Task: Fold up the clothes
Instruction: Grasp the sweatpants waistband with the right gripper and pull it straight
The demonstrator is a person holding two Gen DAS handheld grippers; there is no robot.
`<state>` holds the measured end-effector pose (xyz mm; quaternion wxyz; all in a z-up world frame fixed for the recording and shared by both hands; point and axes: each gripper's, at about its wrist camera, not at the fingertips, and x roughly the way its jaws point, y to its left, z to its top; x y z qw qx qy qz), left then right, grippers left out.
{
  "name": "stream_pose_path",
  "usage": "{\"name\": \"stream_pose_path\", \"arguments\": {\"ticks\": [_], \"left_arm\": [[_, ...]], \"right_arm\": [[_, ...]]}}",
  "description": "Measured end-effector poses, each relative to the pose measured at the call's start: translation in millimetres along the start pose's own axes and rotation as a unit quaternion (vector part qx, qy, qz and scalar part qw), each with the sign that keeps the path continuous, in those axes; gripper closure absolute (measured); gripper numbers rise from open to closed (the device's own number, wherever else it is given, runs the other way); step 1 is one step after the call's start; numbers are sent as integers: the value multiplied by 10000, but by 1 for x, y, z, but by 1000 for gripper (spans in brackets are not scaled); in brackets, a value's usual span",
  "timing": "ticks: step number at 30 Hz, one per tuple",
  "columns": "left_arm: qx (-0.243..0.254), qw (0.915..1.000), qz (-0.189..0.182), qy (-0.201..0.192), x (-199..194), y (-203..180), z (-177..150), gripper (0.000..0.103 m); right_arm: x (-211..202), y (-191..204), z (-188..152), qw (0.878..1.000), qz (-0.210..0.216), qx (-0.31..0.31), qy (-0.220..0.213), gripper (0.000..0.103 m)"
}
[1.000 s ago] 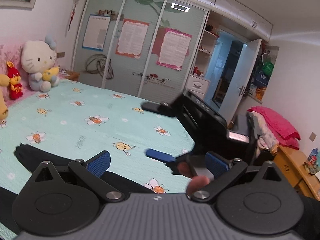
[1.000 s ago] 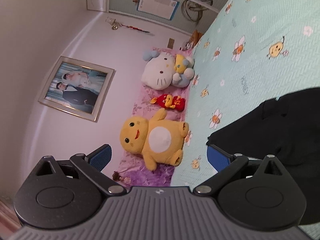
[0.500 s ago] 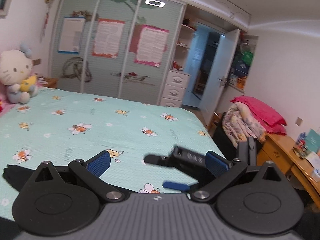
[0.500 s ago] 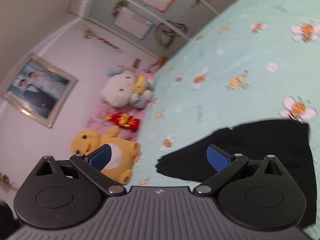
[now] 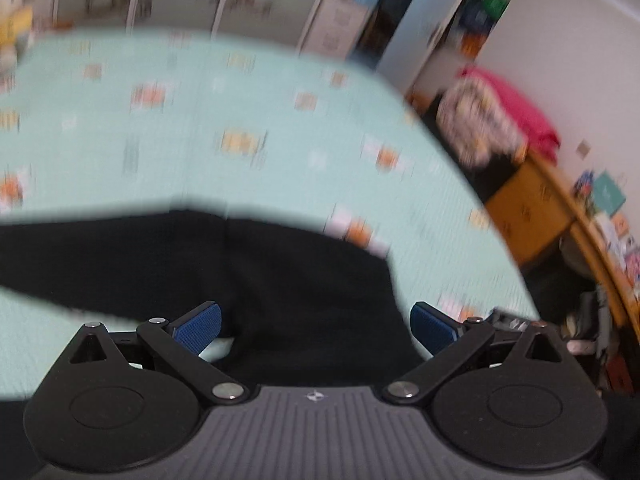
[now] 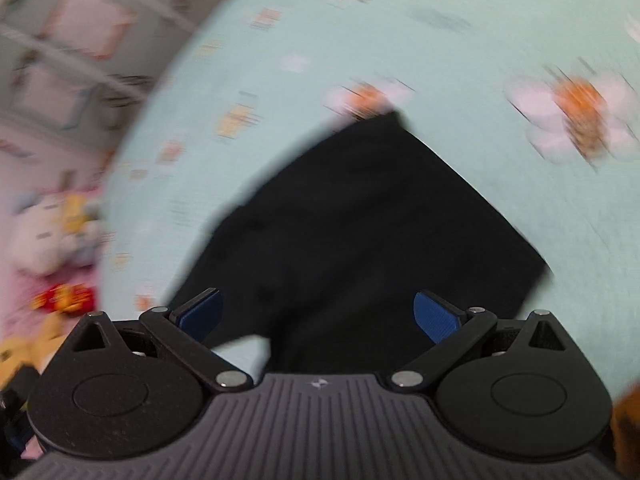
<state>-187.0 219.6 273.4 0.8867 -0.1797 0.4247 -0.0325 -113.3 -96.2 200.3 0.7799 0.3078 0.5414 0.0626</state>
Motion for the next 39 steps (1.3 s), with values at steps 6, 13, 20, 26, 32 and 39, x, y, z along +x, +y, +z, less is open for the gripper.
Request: {"name": "stream_pose_path", "arguments": {"ticks": [6, 13, 20, 26, 32, 39], "left_arm": [[-50, 9993, 239, 267, 61, 46, -32, 0], [332, 9994, 40, 103, 125, 26, -51, 0], [641, 9974, -264, -185, 160, 14, -74, 0], [592, 9979, -163, -193, 165, 27, -78, 0], [503, 9984, -108, -250, 162, 43, -74, 0], [554, 9964, -284, -580, 176, 54, -75, 0]], "right_arm": [[58, -49, -5, 9975, -622, -203, -274, 2], [128, -99, 18, 9860, -986, -1044, -849, 2], [154, -100, -23, 9483, -1483, -2456, -1354, 7], [134, -125, -21, 9479, -962, -2604, -1564, 42], [129, -124, -26, 9411, -871, -2826, -1639, 55], [133, -131, -32, 9311, -692, -3022, -1922, 55]]}}
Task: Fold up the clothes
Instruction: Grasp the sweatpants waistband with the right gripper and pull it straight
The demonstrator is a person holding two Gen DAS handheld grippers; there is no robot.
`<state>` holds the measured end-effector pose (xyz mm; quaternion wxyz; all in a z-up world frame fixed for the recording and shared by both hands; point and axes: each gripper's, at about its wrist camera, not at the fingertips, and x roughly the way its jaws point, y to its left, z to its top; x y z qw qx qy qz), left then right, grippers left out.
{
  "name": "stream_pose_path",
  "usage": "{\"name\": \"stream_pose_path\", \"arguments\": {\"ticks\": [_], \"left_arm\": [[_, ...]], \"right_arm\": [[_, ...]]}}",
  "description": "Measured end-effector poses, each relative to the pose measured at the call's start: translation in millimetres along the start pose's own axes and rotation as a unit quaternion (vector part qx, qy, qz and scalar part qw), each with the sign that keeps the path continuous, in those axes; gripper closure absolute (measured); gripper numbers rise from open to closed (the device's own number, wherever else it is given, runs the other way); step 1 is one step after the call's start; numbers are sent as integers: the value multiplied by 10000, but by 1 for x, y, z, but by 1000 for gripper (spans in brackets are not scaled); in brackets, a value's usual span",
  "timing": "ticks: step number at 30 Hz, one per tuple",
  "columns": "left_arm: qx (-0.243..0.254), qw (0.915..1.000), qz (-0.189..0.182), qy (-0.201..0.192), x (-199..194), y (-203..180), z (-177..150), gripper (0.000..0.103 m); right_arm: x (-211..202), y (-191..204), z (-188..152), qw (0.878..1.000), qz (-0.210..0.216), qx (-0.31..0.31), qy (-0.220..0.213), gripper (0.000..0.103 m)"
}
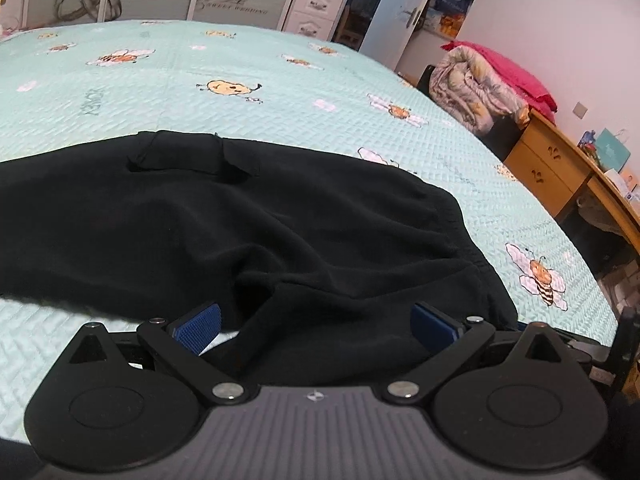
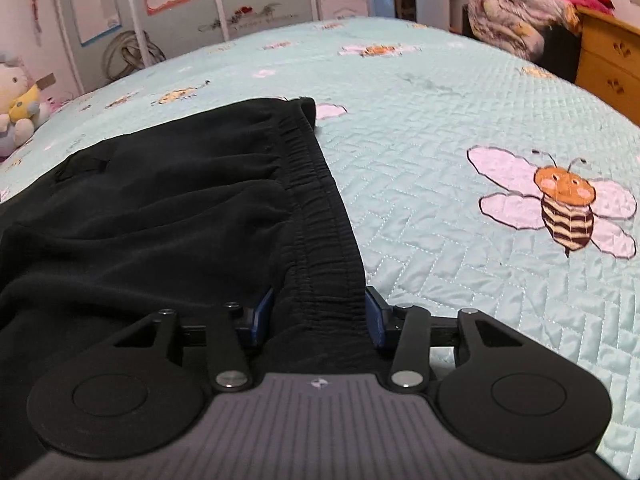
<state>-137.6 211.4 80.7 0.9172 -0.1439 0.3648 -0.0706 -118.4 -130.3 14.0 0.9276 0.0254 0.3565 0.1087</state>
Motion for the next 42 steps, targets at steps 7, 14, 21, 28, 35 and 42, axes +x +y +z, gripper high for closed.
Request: {"name": "stream_pose_path", "arguments": {"ticks": [7, 14, 21, 28, 35, 42], "left_arm": [[-323, 9973, -233, -615, -21, -1, -5, 0], [-489, 9970, 68, -595, -79, -20, 10, 0], [-41, 9963, 147, -841, -124, -35, 4, 0], [-25, 9922, -174, -1230, -152, -42, -22, 0], [-229, 9914, -237, -1268, -157, -23, -39, 0], [-446, 9942, -34, -979, -140, 11, -44, 0]], "right_arm": [[-1, -7, 5, 9997, 221, -42, -42, 59], [3, -10, 12, 9989, 241, 297, 261, 61], [3, -7, 8, 9989, 132, 414, 188, 60], [-20, -13, 4, 9958, 159, 879, -204, 67], [-66, 0, 13, 9945, 258, 810, -607, 71], [-72, -35, 13, 9911, 248, 1207, -503, 74]]}}
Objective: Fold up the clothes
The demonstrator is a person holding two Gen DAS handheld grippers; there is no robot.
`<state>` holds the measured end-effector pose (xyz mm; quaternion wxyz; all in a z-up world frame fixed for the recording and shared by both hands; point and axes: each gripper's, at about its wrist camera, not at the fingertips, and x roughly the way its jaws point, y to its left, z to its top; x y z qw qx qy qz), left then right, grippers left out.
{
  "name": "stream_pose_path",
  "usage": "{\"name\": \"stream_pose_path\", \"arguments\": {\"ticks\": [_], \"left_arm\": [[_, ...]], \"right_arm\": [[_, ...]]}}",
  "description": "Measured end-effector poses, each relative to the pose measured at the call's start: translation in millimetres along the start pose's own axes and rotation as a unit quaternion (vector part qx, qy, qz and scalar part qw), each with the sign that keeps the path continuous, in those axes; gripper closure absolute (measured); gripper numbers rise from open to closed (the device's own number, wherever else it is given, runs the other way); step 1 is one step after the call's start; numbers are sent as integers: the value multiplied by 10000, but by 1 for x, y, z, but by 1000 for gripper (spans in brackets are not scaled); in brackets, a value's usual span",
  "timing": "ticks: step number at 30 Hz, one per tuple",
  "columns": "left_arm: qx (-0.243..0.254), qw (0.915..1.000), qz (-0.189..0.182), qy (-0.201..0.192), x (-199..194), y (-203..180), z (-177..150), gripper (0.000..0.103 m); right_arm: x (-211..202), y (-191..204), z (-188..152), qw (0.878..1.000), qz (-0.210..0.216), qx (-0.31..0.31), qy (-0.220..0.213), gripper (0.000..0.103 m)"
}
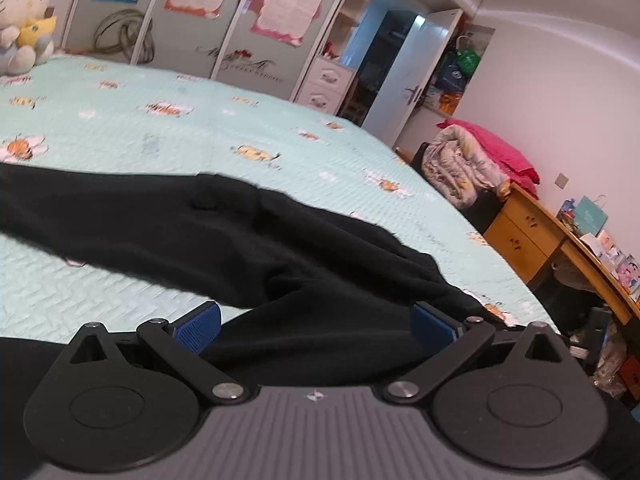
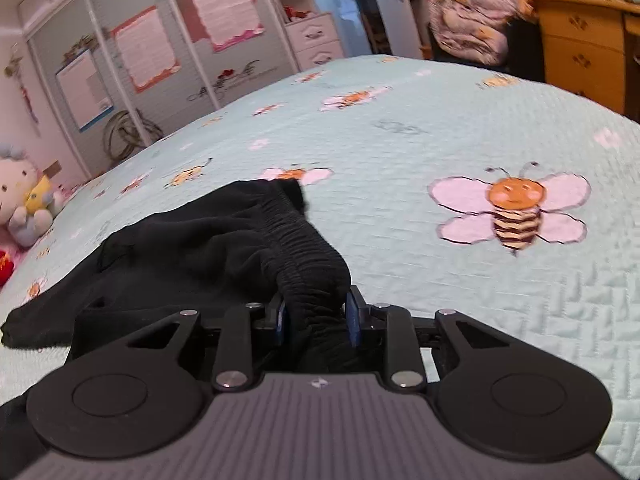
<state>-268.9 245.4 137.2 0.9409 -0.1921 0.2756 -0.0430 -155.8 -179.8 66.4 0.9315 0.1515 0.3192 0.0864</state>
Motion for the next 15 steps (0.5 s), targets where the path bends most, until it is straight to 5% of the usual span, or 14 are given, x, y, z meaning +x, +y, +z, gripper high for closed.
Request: {"name": "stream_pose_path", "arguments": {"ticks": [3, 9, 15], "left_arm": [[-115, 9999, 42, 62, -5, 0, 9, 0], [52, 9994, 97, -331, -39, -12, 8, 0], [-78, 9991, 358, -210, -57, -5, -24, 0]], "right_arm": [[0, -14, 1, 9985, -30, 518, 199, 72], [-27, 2, -28, 9952, -560, 791, 120, 45], [-40, -26, -78, 9781, 280, 2012, 443, 45]]}}
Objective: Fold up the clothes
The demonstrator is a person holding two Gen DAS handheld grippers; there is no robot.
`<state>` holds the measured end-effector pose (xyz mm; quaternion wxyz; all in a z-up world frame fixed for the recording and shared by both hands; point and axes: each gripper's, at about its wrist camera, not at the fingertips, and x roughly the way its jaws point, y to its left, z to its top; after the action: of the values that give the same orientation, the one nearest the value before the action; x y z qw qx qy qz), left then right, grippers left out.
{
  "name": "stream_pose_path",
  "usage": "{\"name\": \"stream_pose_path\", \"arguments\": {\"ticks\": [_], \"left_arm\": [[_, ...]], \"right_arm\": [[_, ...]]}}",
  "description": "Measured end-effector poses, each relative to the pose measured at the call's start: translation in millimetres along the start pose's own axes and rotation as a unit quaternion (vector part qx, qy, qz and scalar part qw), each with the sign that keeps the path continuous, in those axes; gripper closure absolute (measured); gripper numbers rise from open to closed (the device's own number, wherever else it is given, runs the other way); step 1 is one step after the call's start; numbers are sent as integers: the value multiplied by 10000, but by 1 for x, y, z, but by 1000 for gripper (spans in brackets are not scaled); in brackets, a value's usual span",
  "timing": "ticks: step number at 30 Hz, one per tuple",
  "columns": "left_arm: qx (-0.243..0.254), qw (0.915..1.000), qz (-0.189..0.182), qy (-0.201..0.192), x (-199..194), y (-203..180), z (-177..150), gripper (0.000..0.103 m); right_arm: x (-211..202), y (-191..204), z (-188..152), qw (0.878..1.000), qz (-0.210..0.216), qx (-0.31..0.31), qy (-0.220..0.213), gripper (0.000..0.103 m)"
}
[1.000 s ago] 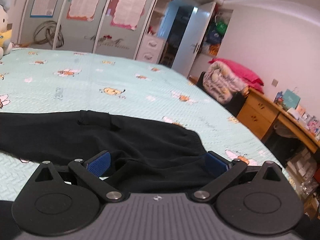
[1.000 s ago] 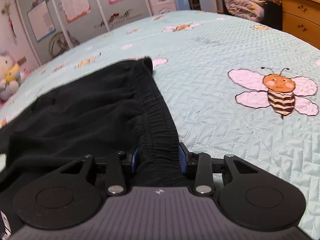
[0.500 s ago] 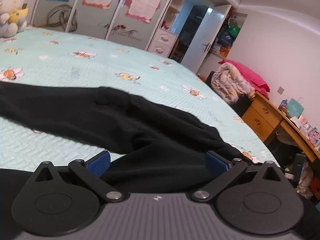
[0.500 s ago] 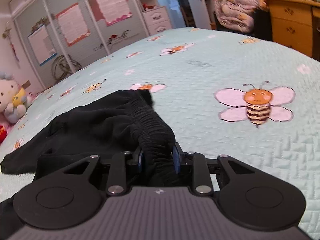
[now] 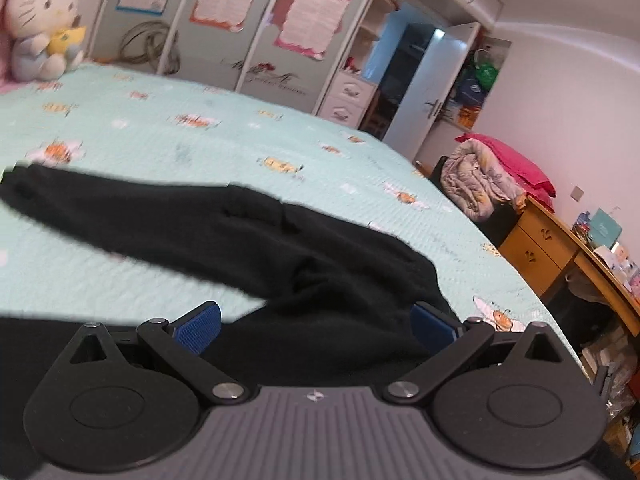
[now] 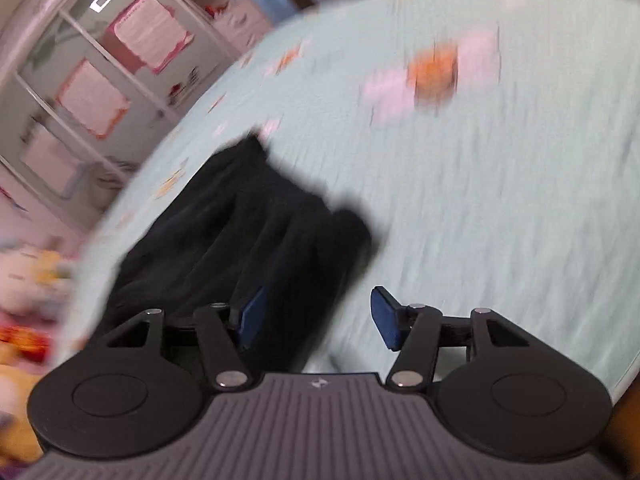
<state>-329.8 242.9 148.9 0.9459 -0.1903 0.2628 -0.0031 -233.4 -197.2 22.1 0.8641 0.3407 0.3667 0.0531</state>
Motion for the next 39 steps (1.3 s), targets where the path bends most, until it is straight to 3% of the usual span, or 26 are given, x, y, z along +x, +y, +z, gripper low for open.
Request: {"name": "stream_pose_path", "arguments": {"ticks": [5, 7, 10, 11, 12, 18, 22, 25, 26, 27, 29, 34, 39], "left_arm": [[-32, 9997, 152, 195, -4, 8, -16, 0], [-90, 9994, 262, 222, -4, 15, -18, 0], [-268, 9979, 506, 299, -10, 31, -25, 0], [-326, 9974, 571, 294, -14, 39, -27, 0], [-363, 9965, 694, 300, -17, 46, -29, 0], [-687, 9874, 1322, 525, -19, 85, -47, 0], [-690, 9832, 1458, 852, 3, 91, -61, 0], [-542, 9779, 1667, 1139, 24, 90, -68, 0], [-519, 9743, 1780, 1280, 32, 91, -70, 0], [-480, 9711, 1870, 1401, 38, 91, -73, 0], [-369, 9660, 2001, 1598, 48, 91, -79, 0], [273, 9528, 2330, 1925, 64, 79, -90, 0], [20, 9573, 2282, 1773, 66, 91, -86, 0]], "right_arm": [[29, -6, -4, 9953, 636, 653, 313, 45], [45, -5, -3, 9929, 714, 836, 443, 49], [53, -3, -2, 9923, 652, 944, 466, 81], [52, -3, -2, 9921, 686, 944, 467, 97], [45, -4, 0, 9931, 675, 867, 419, 103], [2, -19, 4, 9986, 416, 316, 89, 103], [-2, -17, 2, 9990, 417, 119, 60, 102], [-2, -2, 1, 9991, 395, -109, 63, 97], [-1, 3, 0, 9990, 404, -187, 86, 92], [0, 8, 0, 9987, 412, -265, 109, 74], [8, 13, -4, 9987, 353, -199, 306, 63], [28, 22, -22, 9973, 422, -135, 582, 60], [39, 32, -26, 9970, 525, -207, 522, 58]]}}
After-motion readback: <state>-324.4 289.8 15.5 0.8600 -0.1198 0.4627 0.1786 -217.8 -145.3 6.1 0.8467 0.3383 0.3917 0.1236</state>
